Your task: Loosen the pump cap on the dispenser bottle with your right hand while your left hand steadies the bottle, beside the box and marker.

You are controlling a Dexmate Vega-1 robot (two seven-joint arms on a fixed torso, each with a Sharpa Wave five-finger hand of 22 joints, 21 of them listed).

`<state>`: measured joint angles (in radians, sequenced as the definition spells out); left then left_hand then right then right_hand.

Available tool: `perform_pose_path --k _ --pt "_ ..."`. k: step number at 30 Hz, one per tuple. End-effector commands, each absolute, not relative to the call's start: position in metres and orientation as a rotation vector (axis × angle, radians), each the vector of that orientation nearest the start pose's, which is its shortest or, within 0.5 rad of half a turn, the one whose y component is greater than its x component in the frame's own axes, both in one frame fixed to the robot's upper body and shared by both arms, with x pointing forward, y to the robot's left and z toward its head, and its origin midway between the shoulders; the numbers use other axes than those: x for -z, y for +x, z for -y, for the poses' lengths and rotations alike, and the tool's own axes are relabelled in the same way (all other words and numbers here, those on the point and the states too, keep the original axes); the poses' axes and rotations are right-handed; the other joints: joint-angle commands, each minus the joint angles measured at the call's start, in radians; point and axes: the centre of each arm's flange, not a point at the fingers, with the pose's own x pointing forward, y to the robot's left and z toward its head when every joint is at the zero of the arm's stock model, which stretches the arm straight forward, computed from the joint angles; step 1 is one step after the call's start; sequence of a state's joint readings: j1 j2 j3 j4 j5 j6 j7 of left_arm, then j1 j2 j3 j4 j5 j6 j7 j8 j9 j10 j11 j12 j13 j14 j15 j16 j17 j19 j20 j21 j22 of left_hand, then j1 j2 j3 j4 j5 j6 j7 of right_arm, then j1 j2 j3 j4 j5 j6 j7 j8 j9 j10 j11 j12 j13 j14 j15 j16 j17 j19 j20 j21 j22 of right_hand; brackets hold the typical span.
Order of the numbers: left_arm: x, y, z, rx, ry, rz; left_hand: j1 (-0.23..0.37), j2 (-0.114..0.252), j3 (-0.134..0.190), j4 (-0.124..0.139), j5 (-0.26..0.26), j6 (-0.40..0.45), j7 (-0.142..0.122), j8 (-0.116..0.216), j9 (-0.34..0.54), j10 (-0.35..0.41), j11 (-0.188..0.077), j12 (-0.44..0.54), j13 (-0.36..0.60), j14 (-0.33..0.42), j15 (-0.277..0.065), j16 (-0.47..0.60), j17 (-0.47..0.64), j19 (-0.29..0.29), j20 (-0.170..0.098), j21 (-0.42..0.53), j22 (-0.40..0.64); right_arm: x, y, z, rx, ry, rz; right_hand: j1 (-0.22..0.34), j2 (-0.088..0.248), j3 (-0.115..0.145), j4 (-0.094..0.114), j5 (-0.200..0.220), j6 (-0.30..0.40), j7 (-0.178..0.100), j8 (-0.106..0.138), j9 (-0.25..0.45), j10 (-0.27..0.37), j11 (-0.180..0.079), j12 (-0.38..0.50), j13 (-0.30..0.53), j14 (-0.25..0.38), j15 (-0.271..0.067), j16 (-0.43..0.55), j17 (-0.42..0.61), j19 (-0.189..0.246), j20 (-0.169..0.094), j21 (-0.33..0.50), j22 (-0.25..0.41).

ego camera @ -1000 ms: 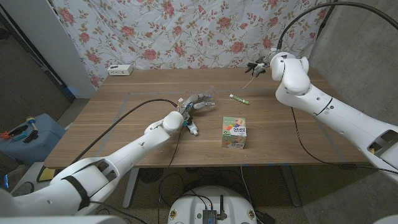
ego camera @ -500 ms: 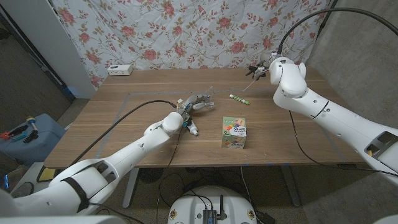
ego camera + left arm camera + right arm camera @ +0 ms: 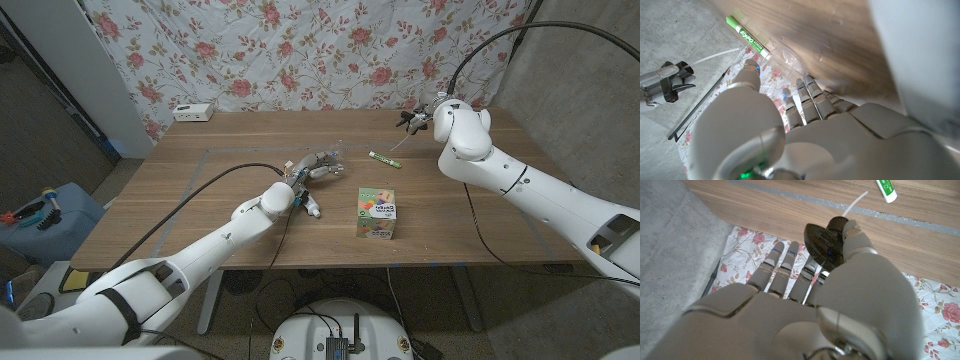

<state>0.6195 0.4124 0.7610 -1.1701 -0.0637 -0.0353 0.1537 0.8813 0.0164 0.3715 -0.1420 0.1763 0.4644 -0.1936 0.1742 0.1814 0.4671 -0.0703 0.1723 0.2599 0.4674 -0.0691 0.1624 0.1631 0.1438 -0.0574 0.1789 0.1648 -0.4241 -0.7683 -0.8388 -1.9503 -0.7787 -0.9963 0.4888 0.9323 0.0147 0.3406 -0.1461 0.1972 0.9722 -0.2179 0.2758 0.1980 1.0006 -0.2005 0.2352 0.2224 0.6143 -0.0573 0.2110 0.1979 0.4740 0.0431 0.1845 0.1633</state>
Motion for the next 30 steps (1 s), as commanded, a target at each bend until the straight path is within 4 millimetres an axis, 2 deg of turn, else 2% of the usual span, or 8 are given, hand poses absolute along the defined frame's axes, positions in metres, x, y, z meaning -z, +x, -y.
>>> perform_pose_path --k 1,8,10,13,16,21,24,30 --pt "0.0736 0.6946 -0.1487 0.208 0.664 0.408 -0.004 0.003 -0.006 -0.002 -0.001 -0.012 -0.004 -0.003 0.001 -0.014 0.009 0.006 -0.003 -0.033 -0.032 0.005 0.0 -0.018 0.054 0.006 0.005 -0.1222 0.5775 0.2271 0.295 -1.435 0.147 -0.001 0.007 -0.003 -0.001 0.005 0.007 -0.002 0.004 0.004 0.019 -0.009 0.006 0.003 0.007 -0.158 0.004 0.005 0.011 0.002 0.0 0.002" --pt "0.0744 0.6934 -0.1499 0.205 0.654 0.407 -0.007 0.003 -0.011 -0.002 0.001 -0.023 -0.002 0.0 0.0 -0.031 0.022 0.008 -0.014 -0.054 -0.01 0.005 0.0 -0.021 0.063 0.006 0.005 -0.122 0.5775 0.2257 0.292 -1.431 0.146 -0.002 0.007 -0.003 -0.001 0.005 0.01 -0.002 0.004 0.005 0.019 -0.009 0.005 0.003 0.008 -0.158 0.004 0.005 0.011 0.002 0.0 0.002" --pt "0.0744 0.6929 -0.1508 0.201 0.653 0.406 -0.01 0.001 -0.015 -0.001 0.001 -0.039 0.023 -0.001 0.0 -0.038 0.025 0.01 -0.021 -0.067 -0.006 0.005 0.0 -0.024 0.068 0.006 0.005 -0.1221 0.5778 0.225 0.291 -1.432 0.147 -0.002 0.008 -0.002 -0.001 0.005 0.011 -0.002 0.004 0.005 0.02 -0.009 0.005 0.004 0.007 -0.158 0.002 0.004 0.011 0.002 0.0 0.002" --pt "0.0742 0.6921 -0.1531 0.203 0.645 0.406 -0.015 -0.004 -0.021 -0.001 0.002 -0.051 0.034 -0.002 0.0 -0.044 0.024 0.012 -0.026 -0.08 -0.005 0.005 0.0 -0.028 0.072 0.005 0.005 -0.1224 0.5789 0.2235 0.288 -1.432 0.147 -0.002 0.008 -0.001 -0.001 0.005 0.012 -0.002 0.004 0.005 0.02 -0.009 0.005 0.004 0.008 -0.158 0.002 0.003 0.011 0.002 0.0 0.002" --pt "0.0739 0.6916 -0.1546 0.201 0.639 0.404 -0.025 -0.013 -0.032 0.001 0.005 -0.071 0.064 -0.001 -0.001 -0.062 0.034 0.013 -0.037 -0.112 0.013 0.004 0.001 -0.038 0.081 0.004 0.005 -0.1226 0.5797 0.2226 0.285 -1.431 0.146 -0.001 0.007 -0.001 -0.001 0.005 0.012 -0.002 0.004 0.005 0.02 -0.009 0.005 0.004 0.007 -0.158 0.001 0.003 0.011 0.002 0.0 0.002" --pt "0.073 0.6905 -0.1558 0.202 0.634 0.403 -0.034 -0.026 -0.044 0.001 0.009 -0.093 0.076 -0.001 -0.002 -0.089 0.039 0.011 -0.046 -0.145 0.019 0.004 0.002 -0.046 0.087 0.004 0.005 -0.123 0.581 0.2213 0.279 -1.433 0.147 -0.001 0.008 -0.002 -0.002 0.005 0.013 -0.002 0.003 0.005 0.02 -0.009 0.005 0.005 0.008 -0.158 0.002 0.004 0.011 0.003 0.0 0.002" --pt "0.0722 0.69 -0.1565 0.202 0.63 0.407 -0.038 -0.03 -0.05 0.001 0.013 -0.113 0.096 -0.002 -0.002 -0.115 0.044 0.009 -0.053 -0.174 0.029 0.004 0.002 -0.055 0.093 0.003 0.005 -0.1232 0.5818 0.2209 0.278 -1.432 0.146 -0.002 0.007 -0.001 -0.002 0.005 0.013 -0.002 0.003 0.005 0.021 -0.009 0.005 0.005 0.007 -0.157 0.0 0.003 0.01 0.004 0.0 0.002" --pt "0.0689 0.6899 -0.1571 0.209 0.621 0.413 -0.044 -0.039 -0.062 0.001 0.02 -0.151 0.102 -0.003 -0.003 -0.161 0.065 0.008 -0.061 -0.231 0.05 0.002 0.003 -0.075 0.099 0.001 0.004 -0.1238 0.5826 0.2206 0.273 -1.435 0.147 -0.001 0.008 -0.003 -0.002 0.005 0.014 -0.002 0.002 0.005 0.022 -0.009 0.005 0.005 0.008 -0.158 0.001 0.004 0.01 0.003 0.0 0.002"
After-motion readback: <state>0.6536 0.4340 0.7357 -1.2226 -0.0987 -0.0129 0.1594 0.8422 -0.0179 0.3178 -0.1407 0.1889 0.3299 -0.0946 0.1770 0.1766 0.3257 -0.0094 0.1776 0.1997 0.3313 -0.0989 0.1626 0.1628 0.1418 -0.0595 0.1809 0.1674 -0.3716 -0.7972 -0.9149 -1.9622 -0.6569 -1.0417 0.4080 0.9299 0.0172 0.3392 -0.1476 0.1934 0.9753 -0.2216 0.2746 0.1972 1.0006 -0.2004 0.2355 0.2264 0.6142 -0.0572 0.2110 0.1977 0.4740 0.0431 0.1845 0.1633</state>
